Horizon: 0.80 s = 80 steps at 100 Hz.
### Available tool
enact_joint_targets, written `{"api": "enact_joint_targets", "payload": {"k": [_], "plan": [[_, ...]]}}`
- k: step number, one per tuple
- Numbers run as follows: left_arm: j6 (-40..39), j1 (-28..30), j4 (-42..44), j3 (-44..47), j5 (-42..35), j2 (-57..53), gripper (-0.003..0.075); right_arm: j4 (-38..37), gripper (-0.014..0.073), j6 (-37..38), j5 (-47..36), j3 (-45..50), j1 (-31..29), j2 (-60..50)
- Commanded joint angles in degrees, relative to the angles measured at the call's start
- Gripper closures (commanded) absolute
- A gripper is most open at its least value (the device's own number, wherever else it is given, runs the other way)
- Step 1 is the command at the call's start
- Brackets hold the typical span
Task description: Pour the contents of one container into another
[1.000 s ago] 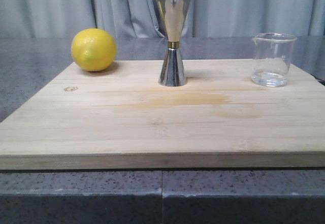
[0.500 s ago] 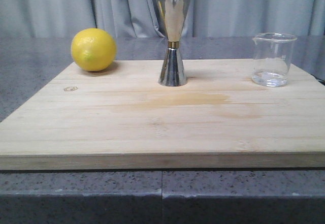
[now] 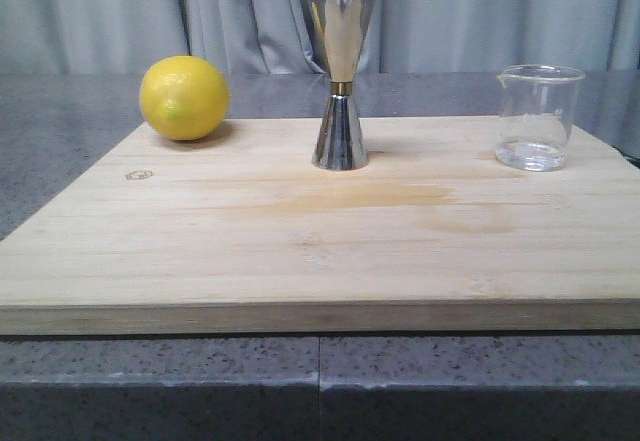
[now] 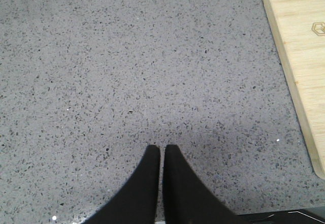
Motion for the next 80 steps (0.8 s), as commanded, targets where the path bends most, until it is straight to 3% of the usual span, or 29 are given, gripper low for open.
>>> {"api": "enact_joint_targets", "payload": {"k": [1,32,48,63,80], "plan": [[-0.74,0.05,0.54,-1.43,-3.24,0.03,0.0739,-0.31,0.0665,-0.1,-3.2,-1.33,-0.44,0.11],[-0.74,0.05,0.54,-1.31,-2.75,0.03,0.0739,-0.31,0.0665,-0.1,-3.2,-1.33,-0.44,0.11],[2.92,0.83,-0.67,-1.21,-7.35,-0.47,0.0738,-0.31,0.0665,-0.1,-3.2,-1.33,-0.44,0.11],[12.9,10.81,-11.18,-0.48,-13.96,-4.8,0.0738,-0.31,0.0665,-0.1,-3.2,-1.33,-0.44,0.11],[14.35,19.49,-12.97,10.91,-28.39,-14.94,0.0738,-0.31,0.0665,-0.1,-3.2,-1.33,-0.44,0.11]]}}
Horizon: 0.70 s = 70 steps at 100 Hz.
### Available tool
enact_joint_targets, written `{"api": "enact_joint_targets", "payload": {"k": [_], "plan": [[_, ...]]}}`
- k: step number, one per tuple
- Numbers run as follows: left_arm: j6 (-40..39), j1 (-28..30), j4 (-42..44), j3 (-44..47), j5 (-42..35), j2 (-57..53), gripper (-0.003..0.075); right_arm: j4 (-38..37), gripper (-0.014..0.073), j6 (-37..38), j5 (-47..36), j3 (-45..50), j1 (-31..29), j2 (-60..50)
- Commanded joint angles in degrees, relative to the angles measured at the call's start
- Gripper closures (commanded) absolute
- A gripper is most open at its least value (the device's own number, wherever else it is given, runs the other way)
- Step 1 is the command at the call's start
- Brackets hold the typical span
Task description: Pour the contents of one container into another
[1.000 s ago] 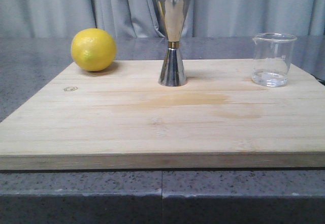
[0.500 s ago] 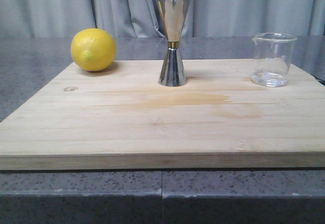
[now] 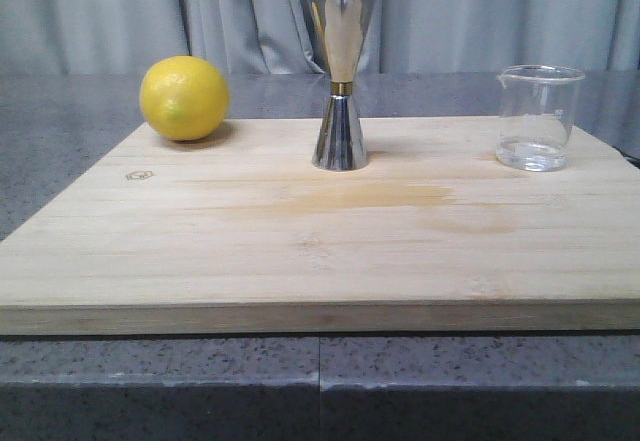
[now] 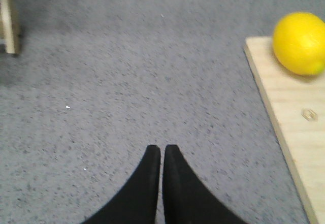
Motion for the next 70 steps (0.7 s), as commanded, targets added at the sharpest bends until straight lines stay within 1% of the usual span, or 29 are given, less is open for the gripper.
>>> {"api": "enact_joint_targets", "payload": {"k": [1,5,15,23,35,41,50,55,70], "plan": [[1.37,3.57,-1.5,5.0,-12.68,-5.07,0.0738,-0.19,0.0665,-0.1,-3.2,-1.33,-0.44,0.11],[1.37,4.75,-2.15,9.84,-16.67,-8.74,0.0738,-0.19,0.0665,-0.1,-3.2,-1.33,-0.44,0.11],[1.37,6.49,-3.25,18.71,-24.98,-15.68,0.0738,-0.19,0.0665,-0.1,-3.2,-1.33,-0.44,0.11],[1.37,7.06,-3.55,25.78,-29.47,-21.57,0.0738,-0.19,0.0665,-0.1,-3.2,-1.33,-0.44,0.11],[1.37,7.06,-4.21,33.4,-35.31,-27.78,0.0739,-0.19,0.0665,-0.1,-3.2,-1.33,-0.44,0.11],[1.37,7.06,-5.21,35.85,-37.92,-29.62,0.0739,-0.19,0.0665,-0.1,-3.2,-1.33,-0.44,0.11],[1.37,7.06,-5.94,38.99,-42.71,-29.32,0.0739,-0.19,0.0665,-0.1,-2.96,-1.33,-0.44,0.11],[1.37,7.06,-6.35,39.06,-41.33,-29.43,0.0739,-0.19,0.0665,-0.1,-2.96,-1.33,-0.44,0.11],[1.46,7.06,-5.57,39.05,-42.71,-29.43,0.0739,-0.19,0.0665,-0.1,-2.96,-1.33,-0.44,0.11]]}}
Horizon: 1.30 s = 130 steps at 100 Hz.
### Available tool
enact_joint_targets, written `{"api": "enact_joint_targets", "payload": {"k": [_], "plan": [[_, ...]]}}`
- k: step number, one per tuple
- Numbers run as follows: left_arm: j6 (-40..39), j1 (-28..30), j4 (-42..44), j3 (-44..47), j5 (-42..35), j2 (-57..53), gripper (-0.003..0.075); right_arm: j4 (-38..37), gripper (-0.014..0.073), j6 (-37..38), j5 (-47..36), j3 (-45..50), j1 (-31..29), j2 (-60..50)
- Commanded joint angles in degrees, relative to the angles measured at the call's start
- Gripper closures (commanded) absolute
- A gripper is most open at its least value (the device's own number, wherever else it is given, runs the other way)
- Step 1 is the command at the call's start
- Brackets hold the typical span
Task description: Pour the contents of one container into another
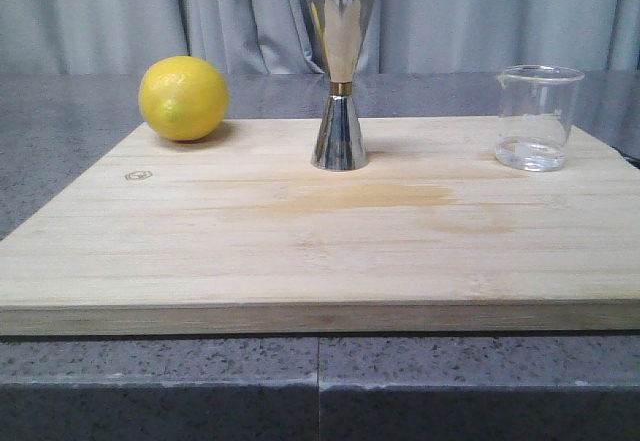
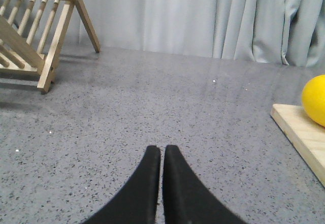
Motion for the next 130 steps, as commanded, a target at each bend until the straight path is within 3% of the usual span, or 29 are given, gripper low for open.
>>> {"api": "enact_joint_targets", "payload": {"k": [1,89,98,120,130], "plan": [[0.17,0.15,-0.03,1.56,-5.63,-1.19,0.0739,-0.19,0.0665,-0.1,-3.19,-1.33,-0.44,0.17],[0.17,0.15,0.91,1.56,-5.63,-1.19,0.0739,-1.13,0.0665,-0.1,-4.44,0.35,-1.4,-2.38],[0.17,0.15,0.91,1.56,-5.63,-1.19,0.0739,0.18,0.0665,-0.1,-10.54,4.72,-3.91,-6.58],[0.17,0.15,0.91,1.56,-5.63,-1.19,0.0739,8.64,0.0665,-0.1,-40.03,22.9,-9.99,-19.33],[0.17,0.15,0.91,1.56,-5.63,-1.19,0.0739,9.53,0.0665,-0.1,-46.06,30.94,-10.86,-24.35]]}}
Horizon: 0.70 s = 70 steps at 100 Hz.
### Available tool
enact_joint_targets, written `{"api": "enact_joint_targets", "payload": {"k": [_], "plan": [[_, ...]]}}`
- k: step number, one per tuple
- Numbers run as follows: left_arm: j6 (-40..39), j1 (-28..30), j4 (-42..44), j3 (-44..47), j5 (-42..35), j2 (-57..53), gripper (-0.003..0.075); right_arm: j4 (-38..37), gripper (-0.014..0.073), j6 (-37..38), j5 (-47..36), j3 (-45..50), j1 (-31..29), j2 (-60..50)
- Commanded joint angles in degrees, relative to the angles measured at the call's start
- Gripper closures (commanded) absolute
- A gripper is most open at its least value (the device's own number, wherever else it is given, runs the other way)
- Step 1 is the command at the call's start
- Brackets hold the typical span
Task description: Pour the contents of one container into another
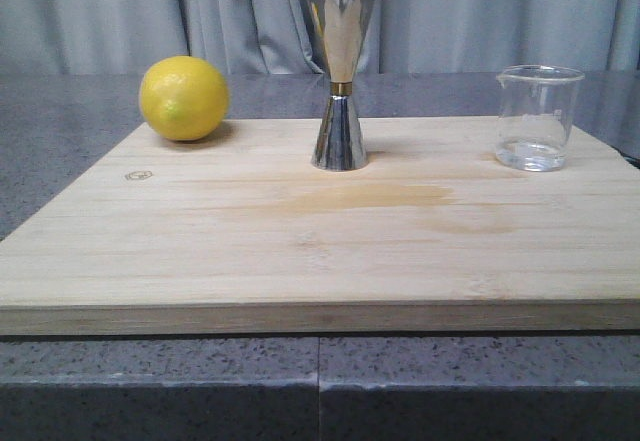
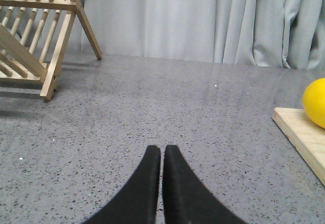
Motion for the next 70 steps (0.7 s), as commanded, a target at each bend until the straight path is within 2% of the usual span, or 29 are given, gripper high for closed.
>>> {"api": "enact_joint_targets", "payload": {"k": [1,15,29,33,55,70], "plan": [[0.0,0.06,-0.08,1.56,-4.63,-1.19,0.0739,1.51,0.0665,-0.1,-10.89,4.44,-0.87,-3.09],[0.0,0.06,-0.08,1.56,-4.63,-1.19,0.0739,1.39,0.0665,-0.1,-14.55,11.89,-0.01,-7.53],[0.0,0.06,-0.08,1.56,-4.63,-1.19,0.0739,1.38,0.0666,-0.1,-21.86,17.67,2.29,-9.67],[0.0,0.06,-0.08,1.56,-4.63,-1.19,0.0739,1.09,0.0665,-0.22,-19.43,17.32,2.69,-9.67],[0.0,0.06,-0.08,1.56,-4.63,-1.19,0.0739,-2.55,0.0665,-0.68,-19.63,17.45,6.37,-9.56],[0.0,0.06,-0.08,1.56,-4.63,-1.19,0.0739,-2.93,0.0665,-0.68,-19.24,17.45,6.37,-9.56]]}}
